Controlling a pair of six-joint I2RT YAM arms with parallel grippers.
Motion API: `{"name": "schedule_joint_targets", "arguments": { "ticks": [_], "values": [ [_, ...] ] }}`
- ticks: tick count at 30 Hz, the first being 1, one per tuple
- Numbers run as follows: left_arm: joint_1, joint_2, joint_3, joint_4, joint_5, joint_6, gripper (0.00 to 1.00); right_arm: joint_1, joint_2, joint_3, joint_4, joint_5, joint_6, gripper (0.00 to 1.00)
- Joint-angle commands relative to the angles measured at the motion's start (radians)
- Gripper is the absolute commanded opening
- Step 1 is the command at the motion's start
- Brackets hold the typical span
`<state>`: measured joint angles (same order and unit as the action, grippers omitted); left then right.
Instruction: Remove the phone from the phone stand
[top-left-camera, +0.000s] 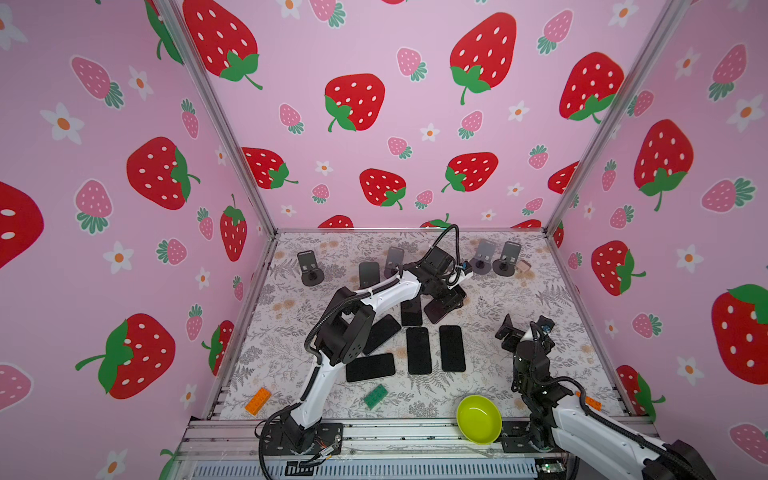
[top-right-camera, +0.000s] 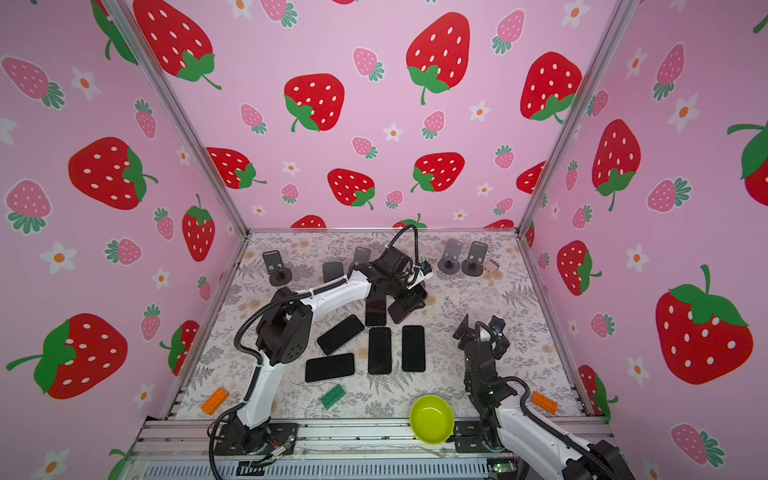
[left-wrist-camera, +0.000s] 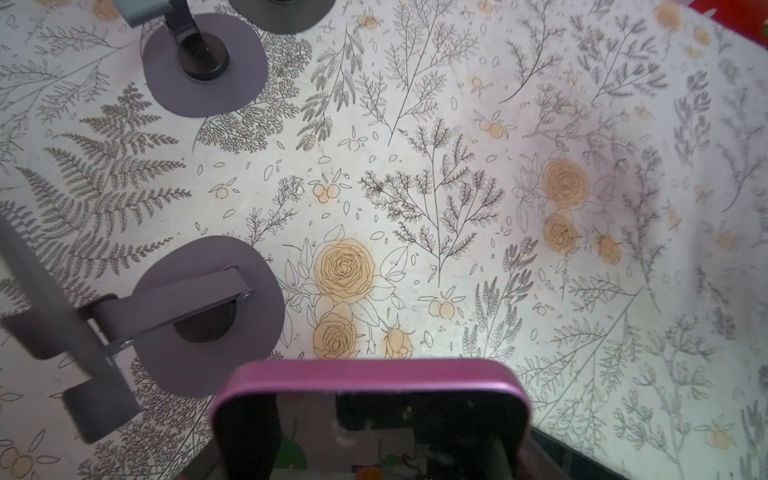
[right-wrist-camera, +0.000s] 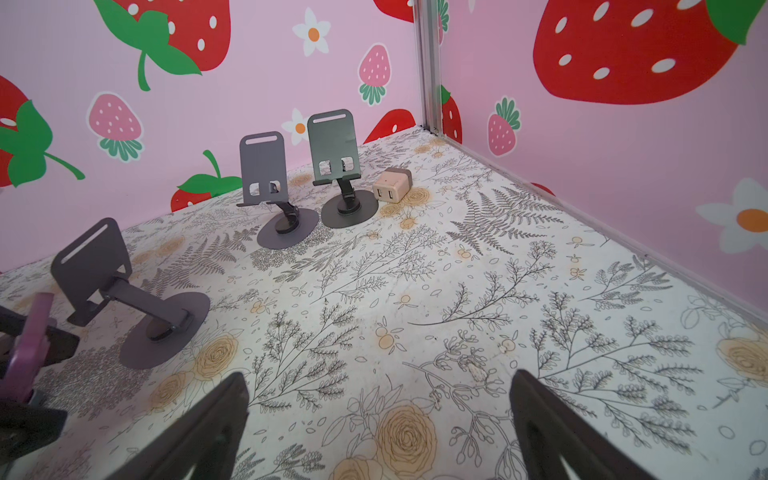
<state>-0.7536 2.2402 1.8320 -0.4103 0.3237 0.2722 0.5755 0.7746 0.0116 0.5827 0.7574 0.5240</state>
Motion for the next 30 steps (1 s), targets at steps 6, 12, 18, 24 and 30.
{"name": "schedule_joint_targets", "arguments": {
  "ticks": [6,12,18,24,30],
  "values": [
    [-0.050,0.061,0.125,-0.036,-0.079,0.137,0.68,-0.009,0.051,0.005,0.034,-0.029,0.016,1.00],
    [-0.062,0.095,0.141,-0.055,-0.104,0.187,0.69,-0.011,0.045,-0.001,0.046,-0.035,0.010,1.00],
    [-0.067,0.148,0.199,-0.156,-0.099,0.260,0.71,-0.011,0.043,-0.007,0.055,-0.042,0.004,1.00],
    [-0.066,0.188,0.227,-0.191,-0.127,0.307,0.72,-0.011,0.038,-0.011,0.063,-0.051,-0.001,1.00],
    [-0.074,0.215,0.245,-0.212,-0.126,0.332,0.72,-0.011,0.040,-0.012,0.068,-0.054,-0.002,1.00]
  ]
}}
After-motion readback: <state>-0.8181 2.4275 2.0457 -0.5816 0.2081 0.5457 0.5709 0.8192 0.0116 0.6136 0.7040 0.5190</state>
